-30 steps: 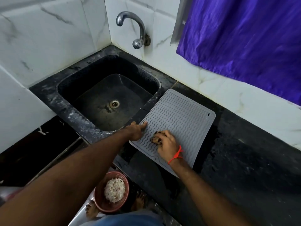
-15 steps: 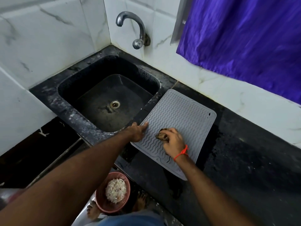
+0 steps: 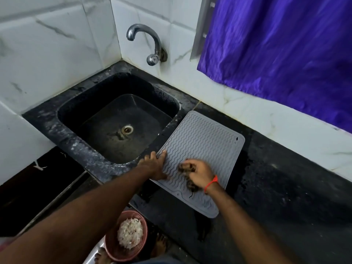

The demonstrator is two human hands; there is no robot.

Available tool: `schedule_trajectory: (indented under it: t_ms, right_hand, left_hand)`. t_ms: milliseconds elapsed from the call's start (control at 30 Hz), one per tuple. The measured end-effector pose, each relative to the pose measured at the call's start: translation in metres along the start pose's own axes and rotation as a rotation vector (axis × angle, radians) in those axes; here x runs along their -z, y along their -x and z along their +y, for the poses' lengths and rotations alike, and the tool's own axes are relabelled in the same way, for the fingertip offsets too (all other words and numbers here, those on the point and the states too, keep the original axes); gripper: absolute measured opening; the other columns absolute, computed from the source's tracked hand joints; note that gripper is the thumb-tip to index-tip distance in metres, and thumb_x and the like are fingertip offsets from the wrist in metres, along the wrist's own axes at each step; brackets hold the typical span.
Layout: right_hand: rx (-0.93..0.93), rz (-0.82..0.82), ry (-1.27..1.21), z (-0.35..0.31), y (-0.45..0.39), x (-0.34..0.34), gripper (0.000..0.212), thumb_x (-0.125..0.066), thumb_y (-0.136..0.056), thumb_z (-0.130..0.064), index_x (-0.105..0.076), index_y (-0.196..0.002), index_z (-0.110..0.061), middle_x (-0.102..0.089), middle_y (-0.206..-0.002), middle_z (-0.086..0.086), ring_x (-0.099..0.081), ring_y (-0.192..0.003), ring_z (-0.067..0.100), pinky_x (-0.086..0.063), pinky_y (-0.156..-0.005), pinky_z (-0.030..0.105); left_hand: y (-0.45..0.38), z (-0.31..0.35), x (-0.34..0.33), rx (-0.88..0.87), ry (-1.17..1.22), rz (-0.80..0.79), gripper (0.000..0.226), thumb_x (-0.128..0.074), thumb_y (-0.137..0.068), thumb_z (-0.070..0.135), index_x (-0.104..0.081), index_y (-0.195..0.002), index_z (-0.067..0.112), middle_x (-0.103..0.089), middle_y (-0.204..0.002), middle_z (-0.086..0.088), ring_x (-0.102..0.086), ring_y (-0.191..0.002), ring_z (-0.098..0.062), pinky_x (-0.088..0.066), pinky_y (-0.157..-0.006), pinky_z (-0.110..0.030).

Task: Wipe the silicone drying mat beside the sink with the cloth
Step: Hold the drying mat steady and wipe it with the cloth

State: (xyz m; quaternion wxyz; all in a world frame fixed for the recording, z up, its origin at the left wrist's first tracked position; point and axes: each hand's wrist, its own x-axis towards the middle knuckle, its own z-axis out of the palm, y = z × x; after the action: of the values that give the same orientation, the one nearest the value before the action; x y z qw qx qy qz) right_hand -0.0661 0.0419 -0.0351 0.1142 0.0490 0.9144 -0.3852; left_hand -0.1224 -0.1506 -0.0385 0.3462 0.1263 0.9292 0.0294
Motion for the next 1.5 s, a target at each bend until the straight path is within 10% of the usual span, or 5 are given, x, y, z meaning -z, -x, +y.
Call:
schedule_trajectory:
  t_ms: [133,500,633,1233,1500]
  right_hand:
    - [0.038,0.245,0.156,0.007,-0.031,0.020,0.036,-0.066,-0.080,0.000,-0.069,-0.113,-0.015,-0.058,-0.120,0.007,-0.056,-0.115,0.022,-0.037,-0.105,0.022]
    - [-0.033,-0.114,-0.044,0.007,-0.012,0.018,0.032,-0.072,-0.077,-0.011,-0.073,-0.105,-0.027,-0.065,-0.101,-0.015,-0.058,-0.093,0.003,-0.051,-0.086,0.022]
    - [-0.183,0.241,-0.264,0.009,-0.060,0.060,0.035,-0.071,-0.080,-0.005,-0.069,-0.112,-0.019,-0.066,-0.095,-0.006,-0.065,-0.092,0.015,-0.052,-0.085,0.026]
    - [-0.159,-0.053,0.213,0.016,-0.133,0.091,0.022,-0.064,-0.080,-0.015,-0.076,-0.097,-0.020,-0.073,-0.106,0.004,-0.065,-0.102,0.021,-0.054,-0.094,0.034]
    - [-0.143,0.181,0.364,0.011,-0.187,0.110,0.038,-0.055,-0.092,-0.012,-0.057,-0.129,-0.017,-0.046,-0.132,0.016,-0.049,-0.118,0.040,-0.043,-0.105,0.041]
  left_hand:
    - [0.000,0.017,-0.004,-0.004,-0.018,0.051,0.126,-0.067,-0.073,0.073,0.013,-0.156,0.023,-0.007,-0.160,-0.017,-0.022,-0.144,-0.039,-0.029,-0.114,-0.051]
    - [-0.006,0.019,-0.015,0.022,0.037,0.030,0.139,-0.066,-0.062,0.083,0.025,-0.152,0.029,0.000,-0.160,-0.014,-0.016,-0.143,-0.044,-0.031,-0.112,-0.056]
    - [-0.007,0.019,-0.011,0.018,0.052,0.027,0.138,-0.067,-0.059,0.084,0.031,-0.146,0.043,-0.004,-0.158,-0.013,-0.026,-0.140,-0.043,-0.038,-0.107,-0.057]
    - [-0.017,0.015,-0.021,0.008,0.038,0.065,0.135,-0.060,-0.054,0.090,0.034,-0.141,0.050,-0.003,-0.155,-0.009,-0.029,-0.136,-0.039,-0.040,-0.105,-0.056]
    - [-0.019,0.012,-0.023,0.004,0.061,0.090,0.133,-0.059,-0.052,0.091,0.043,-0.130,0.055,-0.003,-0.156,-0.007,-0.028,-0.138,-0.038,-0.037,-0.107,-0.057]
